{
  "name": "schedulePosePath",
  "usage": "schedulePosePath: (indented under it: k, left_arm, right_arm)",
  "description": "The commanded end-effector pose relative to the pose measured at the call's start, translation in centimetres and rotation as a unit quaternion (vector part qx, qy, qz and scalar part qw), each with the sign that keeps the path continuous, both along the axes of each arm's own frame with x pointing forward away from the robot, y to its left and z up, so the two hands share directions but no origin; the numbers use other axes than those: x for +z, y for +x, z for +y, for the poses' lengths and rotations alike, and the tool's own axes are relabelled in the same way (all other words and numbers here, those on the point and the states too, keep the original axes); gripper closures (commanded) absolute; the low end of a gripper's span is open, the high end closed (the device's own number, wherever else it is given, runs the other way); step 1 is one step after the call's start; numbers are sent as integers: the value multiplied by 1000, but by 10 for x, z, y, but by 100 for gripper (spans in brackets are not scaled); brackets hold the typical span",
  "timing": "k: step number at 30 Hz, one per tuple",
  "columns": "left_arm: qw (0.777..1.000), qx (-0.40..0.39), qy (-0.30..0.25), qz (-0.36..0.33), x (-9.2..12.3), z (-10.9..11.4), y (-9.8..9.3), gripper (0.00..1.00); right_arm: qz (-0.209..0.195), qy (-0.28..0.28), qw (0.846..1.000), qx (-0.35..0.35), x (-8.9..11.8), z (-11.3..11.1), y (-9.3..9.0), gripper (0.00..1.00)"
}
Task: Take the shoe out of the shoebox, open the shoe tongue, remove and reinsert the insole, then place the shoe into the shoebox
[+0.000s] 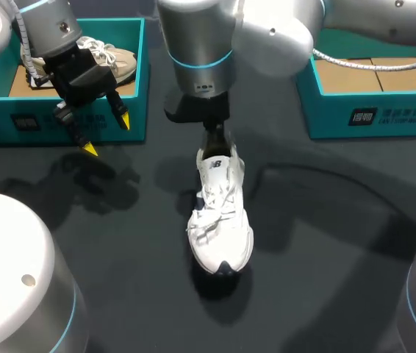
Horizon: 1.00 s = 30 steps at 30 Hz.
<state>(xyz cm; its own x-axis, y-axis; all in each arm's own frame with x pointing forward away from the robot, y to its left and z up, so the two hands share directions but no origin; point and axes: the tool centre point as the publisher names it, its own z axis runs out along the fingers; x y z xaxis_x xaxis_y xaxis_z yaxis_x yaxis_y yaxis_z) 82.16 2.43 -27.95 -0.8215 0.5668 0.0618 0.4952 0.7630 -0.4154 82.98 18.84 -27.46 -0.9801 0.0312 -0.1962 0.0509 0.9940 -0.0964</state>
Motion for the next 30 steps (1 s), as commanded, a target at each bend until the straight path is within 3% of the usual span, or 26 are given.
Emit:
schedulePosePath:
  k: [1,16,27,30]
  left_arm:
    - [1000,-1,1,0,0,0,0,0]
    - [1000,-1,1,0,0,0,0,0]
    - [1000,-1,1,0,0,0,0,0]
    - [1000,-1,1,0,0,0,0,0]
  right_arm:
    - [-9,-3,1000,-5,47,-17,-12,100]
    - [-9,-3,1000,-5,47,-17,-12,100]
    - [-41,-6,999,-2,104,-68,68,100]
    - [-42,-35,998,-6,116,-84,93,100]
